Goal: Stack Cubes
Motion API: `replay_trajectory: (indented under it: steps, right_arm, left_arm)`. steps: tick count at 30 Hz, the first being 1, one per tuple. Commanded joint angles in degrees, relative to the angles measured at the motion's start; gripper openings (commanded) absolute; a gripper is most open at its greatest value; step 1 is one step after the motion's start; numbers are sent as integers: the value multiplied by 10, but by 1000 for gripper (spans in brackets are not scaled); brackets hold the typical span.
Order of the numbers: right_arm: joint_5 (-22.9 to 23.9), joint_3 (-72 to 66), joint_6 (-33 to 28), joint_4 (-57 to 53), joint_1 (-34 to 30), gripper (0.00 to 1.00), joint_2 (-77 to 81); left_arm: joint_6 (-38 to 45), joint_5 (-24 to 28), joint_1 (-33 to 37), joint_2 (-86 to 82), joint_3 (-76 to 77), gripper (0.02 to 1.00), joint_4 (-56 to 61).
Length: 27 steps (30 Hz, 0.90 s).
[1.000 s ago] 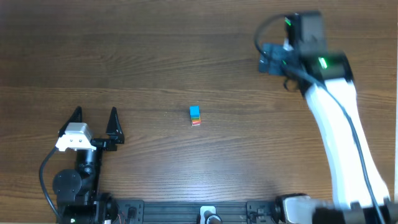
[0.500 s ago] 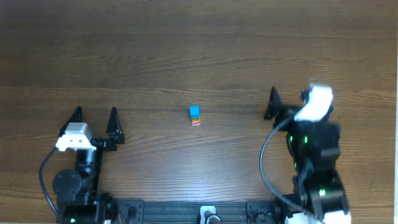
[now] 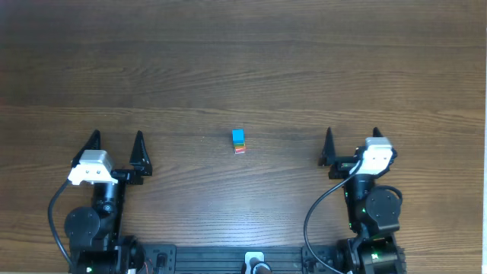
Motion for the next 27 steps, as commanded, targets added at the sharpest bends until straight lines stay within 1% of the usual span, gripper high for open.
replay_trajectory:
  steps: [1, 6, 14, 17, 24, 27]
  right_arm:
    - [-27, -42, -30, 15, 1, 991, -21]
    - [-26, -81, -30, 33, 1, 993, -48]
    - [-26, -80, -30, 7, -6, 993, -108]
    - [-26, -80, -30, -27, -21, 993, -141]
    - [-33, -80, -28, -61, -67, 993, -139]
    - [-36, -80, -8, -62, -89, 993, -139]
  left_arm:
    - [10, 4, 3, -4, -4, 906, 3]
    - [10, 4, 3, -4, -4, 906, 3]
    - [10, 4, 3, -4, -4, 906, 3]
    - [10, 4, 3, -4, -4, 906, 3]
    - [10, 4, 3, -4, -4, 906, 3]
    - [10, 4, 3, -4, -4, 906, 3]
